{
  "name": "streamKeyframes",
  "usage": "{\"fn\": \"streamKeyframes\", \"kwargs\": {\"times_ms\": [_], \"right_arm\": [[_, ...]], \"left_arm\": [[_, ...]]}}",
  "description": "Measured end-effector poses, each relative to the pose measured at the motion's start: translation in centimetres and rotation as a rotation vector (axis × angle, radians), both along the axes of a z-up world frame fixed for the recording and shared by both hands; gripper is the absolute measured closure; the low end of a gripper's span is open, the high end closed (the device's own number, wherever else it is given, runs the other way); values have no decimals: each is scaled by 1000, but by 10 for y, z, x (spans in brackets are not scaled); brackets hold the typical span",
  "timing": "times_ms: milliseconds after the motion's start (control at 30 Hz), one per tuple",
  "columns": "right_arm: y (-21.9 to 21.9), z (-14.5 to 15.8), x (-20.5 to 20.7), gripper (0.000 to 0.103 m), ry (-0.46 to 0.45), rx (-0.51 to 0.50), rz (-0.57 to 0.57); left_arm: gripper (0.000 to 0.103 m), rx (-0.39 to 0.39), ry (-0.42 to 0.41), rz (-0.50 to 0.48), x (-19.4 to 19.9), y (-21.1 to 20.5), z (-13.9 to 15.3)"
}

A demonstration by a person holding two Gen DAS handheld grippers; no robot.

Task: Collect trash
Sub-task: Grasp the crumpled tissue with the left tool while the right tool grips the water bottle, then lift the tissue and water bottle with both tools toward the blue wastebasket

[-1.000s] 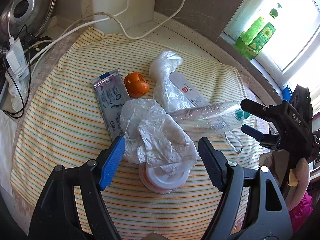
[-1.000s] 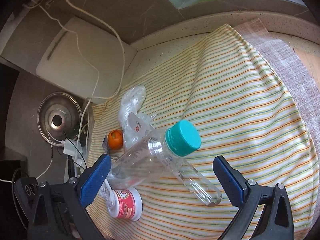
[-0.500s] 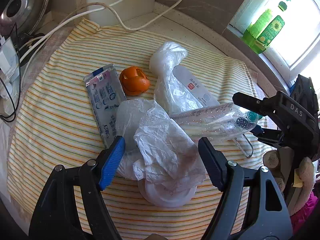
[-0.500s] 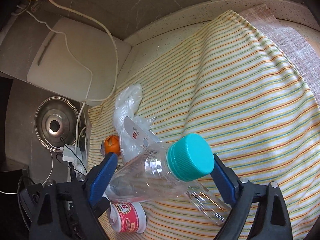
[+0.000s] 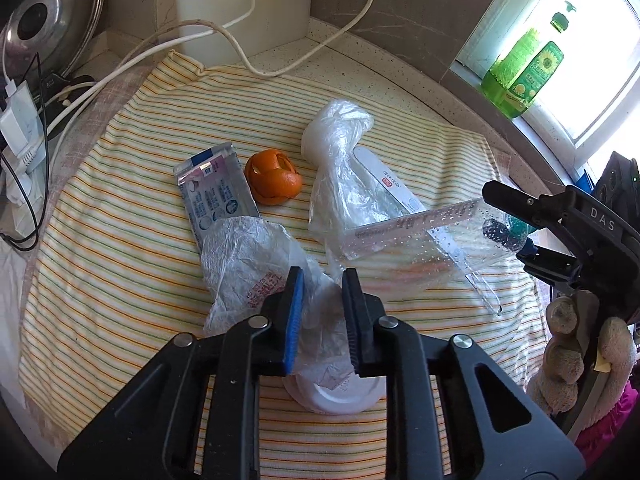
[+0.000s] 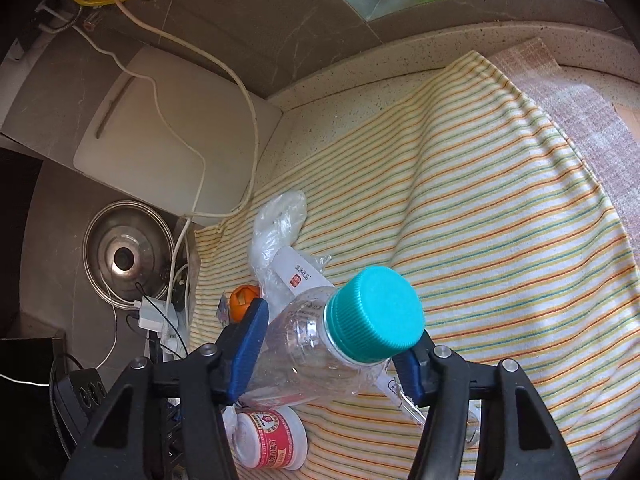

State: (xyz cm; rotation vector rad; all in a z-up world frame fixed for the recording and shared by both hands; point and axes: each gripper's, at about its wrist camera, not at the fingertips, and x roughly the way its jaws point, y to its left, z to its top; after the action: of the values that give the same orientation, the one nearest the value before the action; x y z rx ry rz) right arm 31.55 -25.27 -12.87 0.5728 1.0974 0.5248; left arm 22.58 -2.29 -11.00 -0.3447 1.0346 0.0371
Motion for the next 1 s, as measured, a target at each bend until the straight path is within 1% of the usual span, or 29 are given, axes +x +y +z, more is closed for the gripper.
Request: {"fn": "streamKeyframes", "kwargs": {"times_ms": [67,200,400,467,500,533,567,600,633,800,833,867,933,967,1000], "right_arm": [[-4,6,-2,43,-21,0,-8],[-11,18,-4,43,-66,-4,-17],[-16,39,-12,43,-148,-49,-6],[-18,44,-15,43,-166,-57,-4],[-19,46,-16,43,-172,-61,-1],[-19,48,-17,43,-177,-61,1],[-20,50,-18,43,-182,-62,3],[-21,51,-20,43,-187,-64,4],[-21,53,-21,43,-193,-67,5],[-23,59,-27,43,-219,-86,13],[-24,60,-28,43,-224,-89,14],[-25,62,-29,43,-231,-92,15],[-26,65,-32,43,-246,-100,16],[-27,66,-33,43,-254,-103,17],[-27,68,-34,43,-260,-106,19]], "left_arm": [[95,0,-11,5,-3,2,4],[99,12,-42,22,-10,6,12],[100,-1,-70,41,-18,13,19],[100,-1,-69,49,-18,14,18],[98,-12,-57,55,-17,15,16],[81,-25,-25,61,-14,15,12],[55,-35,3,68,-12,15,8],[46,-32,10,83,-11,14,5],[42,-22,7,90,-11,13,3],[42,52,90,65,1,-2,-16],[51,47,88,63,1,-3,-18],[69,37,87,66,1,-3,-20],[80,17,83,79,1,0,-20],[90,18,72,83,-1,0,-18],[96,20,61,85,-2,1,-16]]}}
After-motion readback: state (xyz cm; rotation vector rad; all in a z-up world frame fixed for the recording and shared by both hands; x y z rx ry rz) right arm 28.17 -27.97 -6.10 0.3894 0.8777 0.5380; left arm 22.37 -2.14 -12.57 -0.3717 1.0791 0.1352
